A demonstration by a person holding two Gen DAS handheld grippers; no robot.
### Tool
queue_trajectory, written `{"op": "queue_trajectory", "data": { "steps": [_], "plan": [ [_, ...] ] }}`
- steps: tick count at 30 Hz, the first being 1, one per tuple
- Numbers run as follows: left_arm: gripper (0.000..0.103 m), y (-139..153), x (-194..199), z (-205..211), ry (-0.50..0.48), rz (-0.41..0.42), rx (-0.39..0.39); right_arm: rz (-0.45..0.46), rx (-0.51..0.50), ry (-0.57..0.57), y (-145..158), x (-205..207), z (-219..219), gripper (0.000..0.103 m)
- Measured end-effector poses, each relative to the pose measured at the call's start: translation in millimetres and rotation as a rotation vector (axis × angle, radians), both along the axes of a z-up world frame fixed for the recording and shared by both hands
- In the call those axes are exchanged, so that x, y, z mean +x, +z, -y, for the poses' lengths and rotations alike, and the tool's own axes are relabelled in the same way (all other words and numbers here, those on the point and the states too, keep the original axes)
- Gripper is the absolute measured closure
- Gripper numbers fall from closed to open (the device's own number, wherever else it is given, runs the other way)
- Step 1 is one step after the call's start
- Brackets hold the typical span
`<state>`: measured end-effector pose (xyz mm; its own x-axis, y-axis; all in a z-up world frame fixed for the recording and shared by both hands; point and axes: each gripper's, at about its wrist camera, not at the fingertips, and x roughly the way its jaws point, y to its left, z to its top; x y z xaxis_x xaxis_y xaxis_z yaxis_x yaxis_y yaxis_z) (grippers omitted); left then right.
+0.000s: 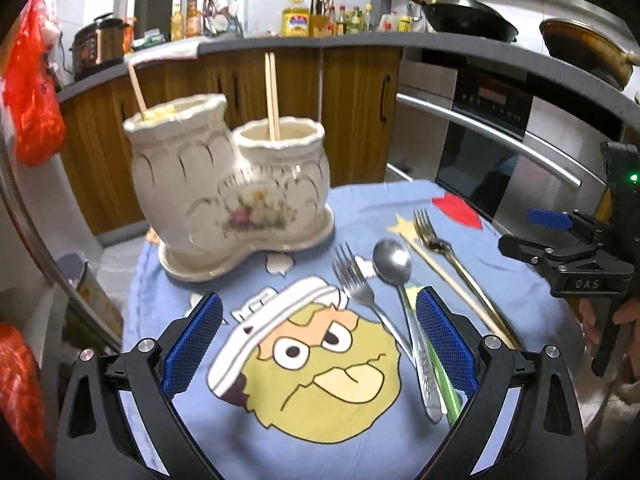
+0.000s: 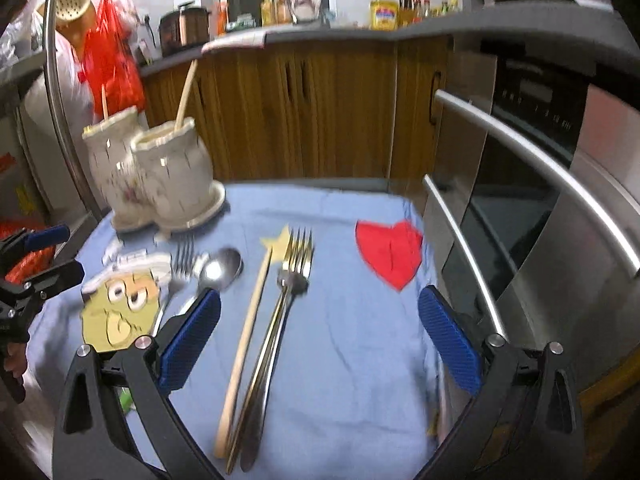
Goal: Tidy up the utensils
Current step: 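Withdraw both tools from the holder back over the utensils, then close the right tool on the gold fork while the left tool lowers onto the silver spoon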
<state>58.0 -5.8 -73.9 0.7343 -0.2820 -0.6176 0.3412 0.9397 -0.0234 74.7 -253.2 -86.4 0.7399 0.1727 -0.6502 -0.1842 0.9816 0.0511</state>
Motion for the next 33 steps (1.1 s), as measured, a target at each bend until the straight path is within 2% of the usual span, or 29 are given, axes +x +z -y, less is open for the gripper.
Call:
{"op": "queue_trajectory", "data": {
  "steps": [1, 2, 4, 5, 7, 9, 17, 19, 21, 33],
  "plan": [
    [0.007, -2.9, 0.5, -0.3, 0.0, -0.003, -0.001, -0.02, -0.002, 0.002, -4.3, 2.6, -1.5, 0.025],
    [0.007, -4.4, 1.1, -0.5, 0.0, -0.006, 0.0, -0.033, -0.003, 0.002, -6.5, 4.8, -2.6, 0.03],
    [0.007, -7.8, 2.4, -1.0, -0.001, -0.015, -0.002, -0.07, 0.012, 0.005, -11.7, 12.5, -5.3, 0.052],
    [0.007, -8.8, 3.9, -1.1, 0.0, -0.02, -0.004, -0.085, 0.026, 0.005, -14.2, 16.4, -6.4, 0.057],
    [0.007, -10.9, 5.4, -1.8, -0.006, -0.031, -0.012, -0.109, 0.049, 0.006, -16.3, 23.5, -8.1, 0.077],
    [0.007, -10.8, 5.7, -1.2, -0.01, -0.03, -0.016, -0.132, 0.07, 0.006, -19.4, 30.6, -10.2, 0.084],
    [0.007, -17.1, 7.0, 0.5, -0.019, -0.046, -0.009, -0.212, 0.153, -0.001, -31.3, 49.9, -14.1, 0.085],
    [0.007, -17.1, 6.5, 1.0, -0.021, -0.043, -0.006, -0.254, 0.219, -0.008, -36.9, 55.3, -9.7, 0.085],
    [0.007, -17.2, 6.9, 1.8, -0.023, -0.041, -0.004, -0.28, 0.259, -0.016, -40.8, 58.8, -7.7, 0.091],
    [0.007, -21.5, 9.4, 4.5, -0.026, -0.056, -0.002, -0.229, 0.261, -0.003, -30.2, 49.5, -6.5, 0.101]
  ]
}}
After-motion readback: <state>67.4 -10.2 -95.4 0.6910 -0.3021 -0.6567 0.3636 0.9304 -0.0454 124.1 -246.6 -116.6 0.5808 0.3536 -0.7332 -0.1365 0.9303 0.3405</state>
